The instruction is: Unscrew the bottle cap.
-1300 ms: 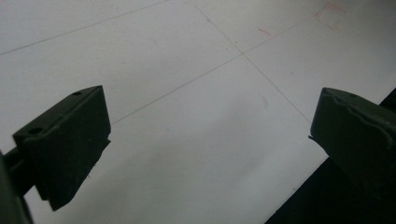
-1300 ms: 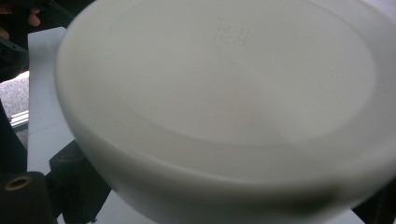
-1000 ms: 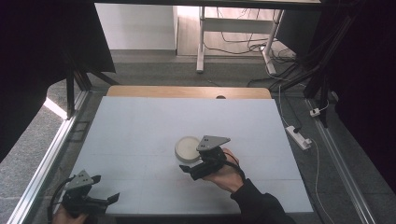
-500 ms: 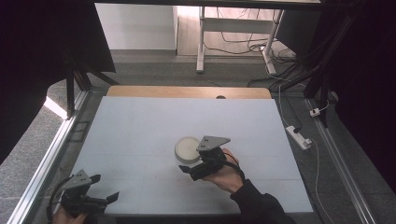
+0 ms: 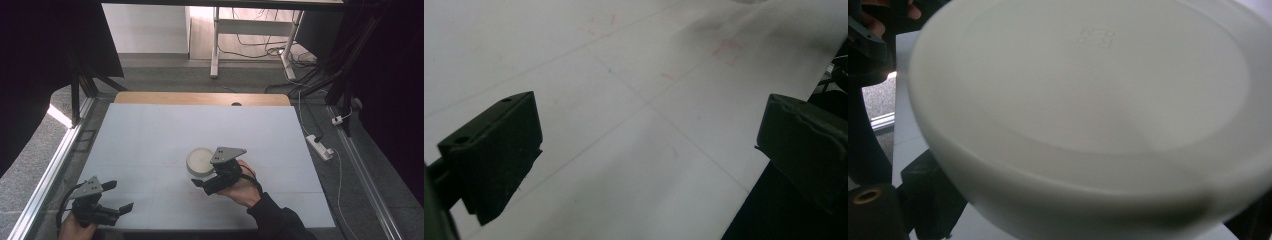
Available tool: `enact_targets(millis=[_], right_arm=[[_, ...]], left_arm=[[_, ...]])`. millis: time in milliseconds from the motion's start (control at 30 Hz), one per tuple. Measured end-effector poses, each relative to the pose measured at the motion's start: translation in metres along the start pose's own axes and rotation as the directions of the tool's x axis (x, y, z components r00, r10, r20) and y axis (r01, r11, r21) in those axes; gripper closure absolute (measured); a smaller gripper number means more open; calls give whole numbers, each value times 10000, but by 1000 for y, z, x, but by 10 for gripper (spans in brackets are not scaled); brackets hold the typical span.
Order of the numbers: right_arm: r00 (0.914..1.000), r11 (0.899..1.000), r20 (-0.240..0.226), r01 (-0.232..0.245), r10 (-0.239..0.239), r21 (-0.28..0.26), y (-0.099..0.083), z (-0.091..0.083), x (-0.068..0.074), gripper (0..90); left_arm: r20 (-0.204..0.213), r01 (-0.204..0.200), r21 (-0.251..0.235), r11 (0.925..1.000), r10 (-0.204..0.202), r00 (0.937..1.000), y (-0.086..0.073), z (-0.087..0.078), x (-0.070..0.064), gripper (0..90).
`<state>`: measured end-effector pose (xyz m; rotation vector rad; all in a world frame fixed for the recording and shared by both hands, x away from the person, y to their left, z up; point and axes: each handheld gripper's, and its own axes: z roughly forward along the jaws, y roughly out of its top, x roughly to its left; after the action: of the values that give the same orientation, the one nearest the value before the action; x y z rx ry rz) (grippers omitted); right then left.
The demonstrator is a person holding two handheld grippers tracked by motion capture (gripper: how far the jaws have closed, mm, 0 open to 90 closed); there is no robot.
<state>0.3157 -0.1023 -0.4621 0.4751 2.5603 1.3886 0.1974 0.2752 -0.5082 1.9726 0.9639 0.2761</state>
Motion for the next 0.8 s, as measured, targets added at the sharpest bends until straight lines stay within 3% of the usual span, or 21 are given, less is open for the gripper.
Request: enact_targets(millis=[367, 633, 800], right_arm=[[9999, 9999, -82, 59, -59, -81, 1, -2, 1, 68], [9999, 9999, -117, 97, -97, -54, 1, -1, 1, 68], [9998, 9999, -153, 144, -145, -39, 1, -1, 2, 68]], left_arm=[[498, -653, -512, 9966, 679, 9964, 27, 14, -7, 0], [773, -902, -522, 9945, 941, 9926, 49, 23, -10, 0], [984, -1223, -445, 9915, 1262, 9871, 73, 34, -13, 0]])
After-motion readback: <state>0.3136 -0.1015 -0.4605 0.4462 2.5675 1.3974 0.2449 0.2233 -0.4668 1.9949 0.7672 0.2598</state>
